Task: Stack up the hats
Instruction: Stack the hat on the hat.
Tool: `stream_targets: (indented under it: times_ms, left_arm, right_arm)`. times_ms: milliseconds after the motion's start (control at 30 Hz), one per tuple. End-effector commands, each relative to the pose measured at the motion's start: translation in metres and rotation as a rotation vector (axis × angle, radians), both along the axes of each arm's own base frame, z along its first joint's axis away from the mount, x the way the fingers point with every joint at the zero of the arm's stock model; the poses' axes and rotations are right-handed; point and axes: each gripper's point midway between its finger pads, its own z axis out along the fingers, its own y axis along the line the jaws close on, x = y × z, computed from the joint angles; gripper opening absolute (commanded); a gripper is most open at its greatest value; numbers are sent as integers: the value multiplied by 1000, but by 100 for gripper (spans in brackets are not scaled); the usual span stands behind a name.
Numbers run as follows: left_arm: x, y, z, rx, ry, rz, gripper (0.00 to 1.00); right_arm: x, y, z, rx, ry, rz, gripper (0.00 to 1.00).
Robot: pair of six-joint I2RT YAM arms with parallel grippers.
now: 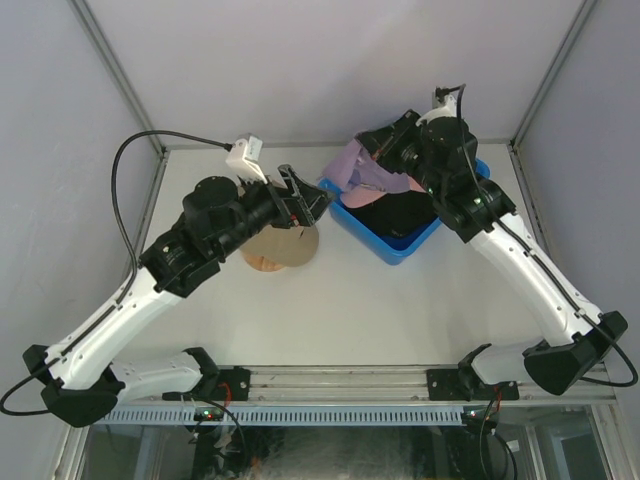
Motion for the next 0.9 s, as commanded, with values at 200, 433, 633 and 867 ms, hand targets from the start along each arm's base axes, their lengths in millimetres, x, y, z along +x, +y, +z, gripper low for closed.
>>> stream_targets:
  times_ms: [200,433,633,867]
  left_arm:
    - [1,5,21,-46,-55,26,98]
    - [0,10,33,-62,-88,39,98]
    - [2,7,44,-56,-105,33,98]
    - [4,7,61,-73,-135,40,96]
  right_arm:
    - [-23,21,55,99,-69,111,0]
    - [-37,29,66,114,-65,167,0]
    - [-56,43,77,112,-60,259,0]
    - [-74,50,75,112,-41,320,0]
